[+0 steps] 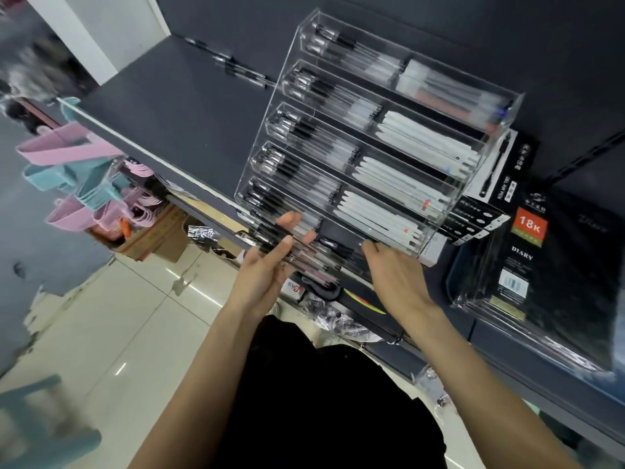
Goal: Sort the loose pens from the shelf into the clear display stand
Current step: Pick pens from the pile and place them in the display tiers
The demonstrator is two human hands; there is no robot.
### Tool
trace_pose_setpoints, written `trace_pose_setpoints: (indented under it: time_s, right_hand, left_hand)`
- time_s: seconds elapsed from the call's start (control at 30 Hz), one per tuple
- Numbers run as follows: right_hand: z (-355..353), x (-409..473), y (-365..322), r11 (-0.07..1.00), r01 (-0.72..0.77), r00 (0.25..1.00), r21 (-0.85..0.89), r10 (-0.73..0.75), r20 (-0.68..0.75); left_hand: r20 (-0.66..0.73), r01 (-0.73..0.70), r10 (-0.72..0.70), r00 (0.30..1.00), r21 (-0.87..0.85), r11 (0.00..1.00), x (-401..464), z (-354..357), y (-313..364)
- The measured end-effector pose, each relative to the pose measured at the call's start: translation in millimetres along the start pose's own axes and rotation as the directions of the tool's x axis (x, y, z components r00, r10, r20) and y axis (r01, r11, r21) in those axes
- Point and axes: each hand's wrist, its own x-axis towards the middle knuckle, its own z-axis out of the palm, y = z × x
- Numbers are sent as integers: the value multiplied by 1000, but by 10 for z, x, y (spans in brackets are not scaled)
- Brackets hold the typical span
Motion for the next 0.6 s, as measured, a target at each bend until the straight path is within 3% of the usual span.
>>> trace_pose_setpoints:
  time_s: [0.3, 0.37, 0.43, 0.5, 0.53, 0.6]
  right_hand:
    - [36, 102, 16, 999, 22, 990, -41, -16, 137]
    - [-5, 57, 27, 1000, 18, 997, -1, -17, 80]
    - [-121, -5, -22, 964, 6, 998, 266, 9, -55]
    - [-280, -47, -172, 792, 24, 994, 610, 45, -97]
    - [-327, -52, -253, 715, 36, 996, 698, 33, -86]
    - [-328, -51, -367, 673, 50, 997, 738, 10, -77]
  left_hand:
    - [-21, 6, -8, 1000, -67, 998, -15, -128, -15]
    - [-19, 16, -18, 1000, -77, 997, -19, -152, -15]
    - [-6, 21, -22, 1000, -68, 997, -21, -140, -15]
    - [25, 20, -19, 1000, -45, 999, -17, -92, -13]
    - [45, 20, -18, 999, -36, 999, -14, -57, -17]
    - [86, 21, -19, 996, -18, 1000, -11, 2, -26]
